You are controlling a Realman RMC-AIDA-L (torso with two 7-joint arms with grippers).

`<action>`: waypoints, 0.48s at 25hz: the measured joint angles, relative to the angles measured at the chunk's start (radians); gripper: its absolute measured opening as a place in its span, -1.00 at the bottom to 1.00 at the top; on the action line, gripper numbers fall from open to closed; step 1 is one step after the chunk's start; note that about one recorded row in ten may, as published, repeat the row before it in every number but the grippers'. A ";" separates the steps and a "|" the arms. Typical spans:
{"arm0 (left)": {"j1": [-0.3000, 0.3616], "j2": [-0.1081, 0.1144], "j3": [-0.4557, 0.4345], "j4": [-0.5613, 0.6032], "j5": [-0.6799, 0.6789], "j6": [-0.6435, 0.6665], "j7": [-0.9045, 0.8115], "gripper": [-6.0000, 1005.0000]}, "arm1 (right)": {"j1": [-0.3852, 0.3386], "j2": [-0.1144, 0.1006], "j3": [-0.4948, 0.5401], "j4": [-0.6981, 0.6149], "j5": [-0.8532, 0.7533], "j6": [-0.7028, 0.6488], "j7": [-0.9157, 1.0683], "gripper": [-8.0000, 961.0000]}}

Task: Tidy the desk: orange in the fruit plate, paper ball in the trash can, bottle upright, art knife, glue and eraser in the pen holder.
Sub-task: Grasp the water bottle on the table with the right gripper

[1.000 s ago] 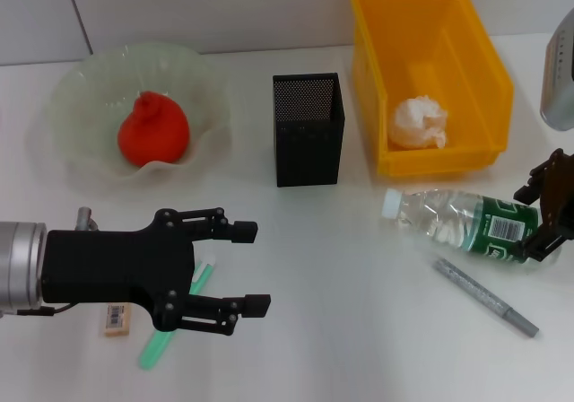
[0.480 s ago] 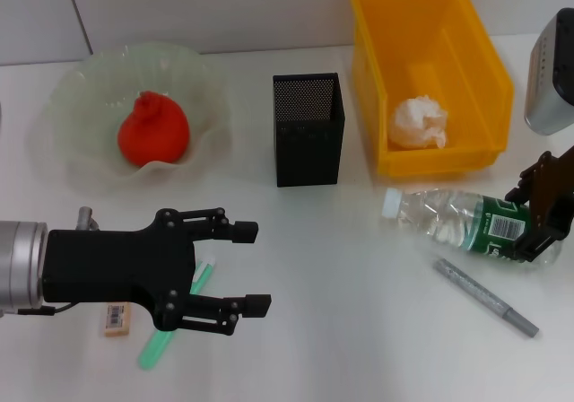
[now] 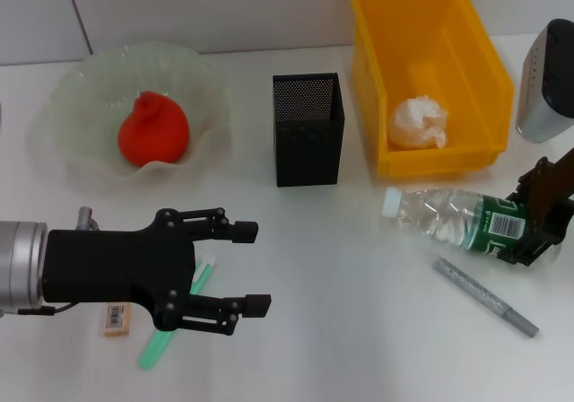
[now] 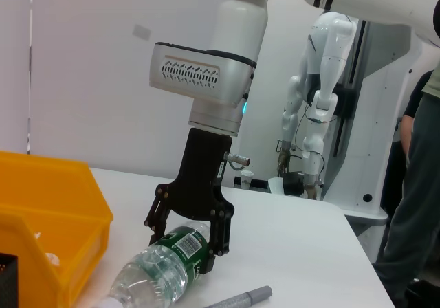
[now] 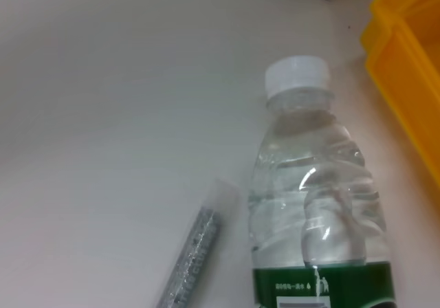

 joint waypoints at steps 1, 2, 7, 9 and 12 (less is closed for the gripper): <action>0.000 0.000 0.000 0.000 0.000 0.000 0.000 0.68 | 0.000 0.001 0.000 0.001 0.000 0.002 0.000 0.72; 0.000 0.000 0.000 0.000 0.000 0.000 0.000 0.68 | 0.000 0.001 0.000 0.002 0.000 0.005 0.000 0.72; -0.002 0.001 0.000 0.000 0.000 -0.001 0.000 0.68 | 0.005 0.003 -0.004 0.020 0.000 0.018 0.000 0.72; -0.003 0.002 0.000 0.000 0.000 -0.001 0.000 0.68 | 0.005 0.005 -0.014 0.025 -0.001 0.030 0.001 0.72; -0.003 0.002 0.000 0.000 0.000 -0.002 0.001 0.68 | 0.004 0.008 -0.024 0.029 -0.001 0.040 0.003 0.72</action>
